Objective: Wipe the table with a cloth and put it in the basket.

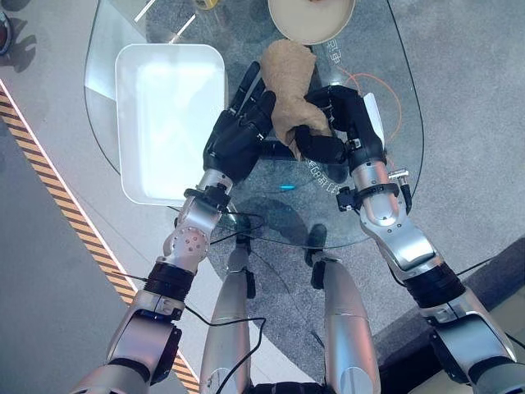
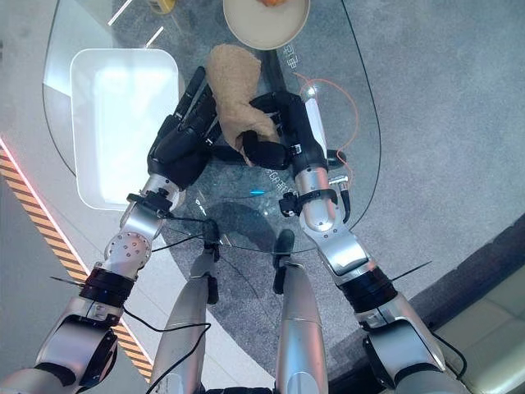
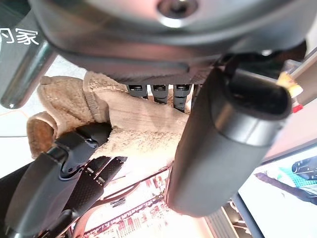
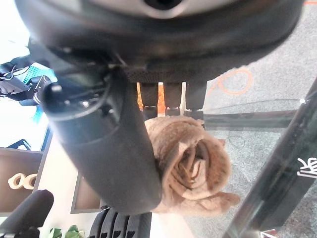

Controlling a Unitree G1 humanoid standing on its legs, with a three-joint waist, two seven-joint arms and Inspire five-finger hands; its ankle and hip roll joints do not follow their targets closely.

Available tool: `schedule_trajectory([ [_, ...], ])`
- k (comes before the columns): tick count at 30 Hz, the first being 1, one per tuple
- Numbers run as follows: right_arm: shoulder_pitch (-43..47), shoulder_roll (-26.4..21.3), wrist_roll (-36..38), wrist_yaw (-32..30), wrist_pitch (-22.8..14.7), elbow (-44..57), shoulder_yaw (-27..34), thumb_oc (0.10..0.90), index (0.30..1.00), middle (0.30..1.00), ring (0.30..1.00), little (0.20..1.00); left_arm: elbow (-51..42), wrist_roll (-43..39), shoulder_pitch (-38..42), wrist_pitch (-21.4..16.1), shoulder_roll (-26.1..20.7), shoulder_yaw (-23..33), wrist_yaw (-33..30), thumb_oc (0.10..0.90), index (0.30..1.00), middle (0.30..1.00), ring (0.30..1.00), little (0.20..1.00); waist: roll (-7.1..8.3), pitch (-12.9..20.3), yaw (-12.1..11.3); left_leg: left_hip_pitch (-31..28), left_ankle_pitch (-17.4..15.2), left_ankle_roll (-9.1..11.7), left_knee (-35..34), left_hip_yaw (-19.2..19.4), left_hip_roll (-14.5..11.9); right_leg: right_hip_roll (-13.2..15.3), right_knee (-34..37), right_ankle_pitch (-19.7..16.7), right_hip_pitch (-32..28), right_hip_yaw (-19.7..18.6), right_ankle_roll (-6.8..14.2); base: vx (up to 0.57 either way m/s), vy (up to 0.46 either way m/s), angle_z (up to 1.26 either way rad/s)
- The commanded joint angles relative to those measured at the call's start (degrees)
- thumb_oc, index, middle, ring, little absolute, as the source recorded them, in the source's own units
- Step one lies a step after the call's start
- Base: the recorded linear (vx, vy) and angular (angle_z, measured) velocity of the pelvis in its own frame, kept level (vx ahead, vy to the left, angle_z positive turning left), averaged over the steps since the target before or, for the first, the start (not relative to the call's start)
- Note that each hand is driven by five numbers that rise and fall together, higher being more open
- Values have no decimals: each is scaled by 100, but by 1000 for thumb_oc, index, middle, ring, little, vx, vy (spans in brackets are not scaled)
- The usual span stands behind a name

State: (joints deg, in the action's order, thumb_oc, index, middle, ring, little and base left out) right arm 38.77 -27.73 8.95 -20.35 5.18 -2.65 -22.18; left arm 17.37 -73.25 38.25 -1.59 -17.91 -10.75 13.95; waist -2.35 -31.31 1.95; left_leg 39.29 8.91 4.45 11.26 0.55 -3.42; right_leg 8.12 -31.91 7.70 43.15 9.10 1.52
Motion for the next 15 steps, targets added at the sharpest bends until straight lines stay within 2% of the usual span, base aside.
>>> schedule_trajectory([
  [1, 778, 149, -201, 78, -539, 721, 53, 100, 300, 300, 300, 200, -1011, 76, 734, -461, 203, 44, 194, 800, 900, 900, 900, 900, 109, 151, -35, -104, -886, -236, 546, 339, 351, -272, 950, -516, -259, -123, 305, 0, 0, 0],
  [15, 853, 148, -219, 190, -496, 608, 56, 100, 300, 300, 300, 200, -869, 54, 890, -589, 178, 188, 91, 800, 900, 900, 900, 900, 105, 151, -33, -135, -878, -213, 537, 338, 339, -253, 959, -518, -285, -128, 313, 0, 0, 0],
])
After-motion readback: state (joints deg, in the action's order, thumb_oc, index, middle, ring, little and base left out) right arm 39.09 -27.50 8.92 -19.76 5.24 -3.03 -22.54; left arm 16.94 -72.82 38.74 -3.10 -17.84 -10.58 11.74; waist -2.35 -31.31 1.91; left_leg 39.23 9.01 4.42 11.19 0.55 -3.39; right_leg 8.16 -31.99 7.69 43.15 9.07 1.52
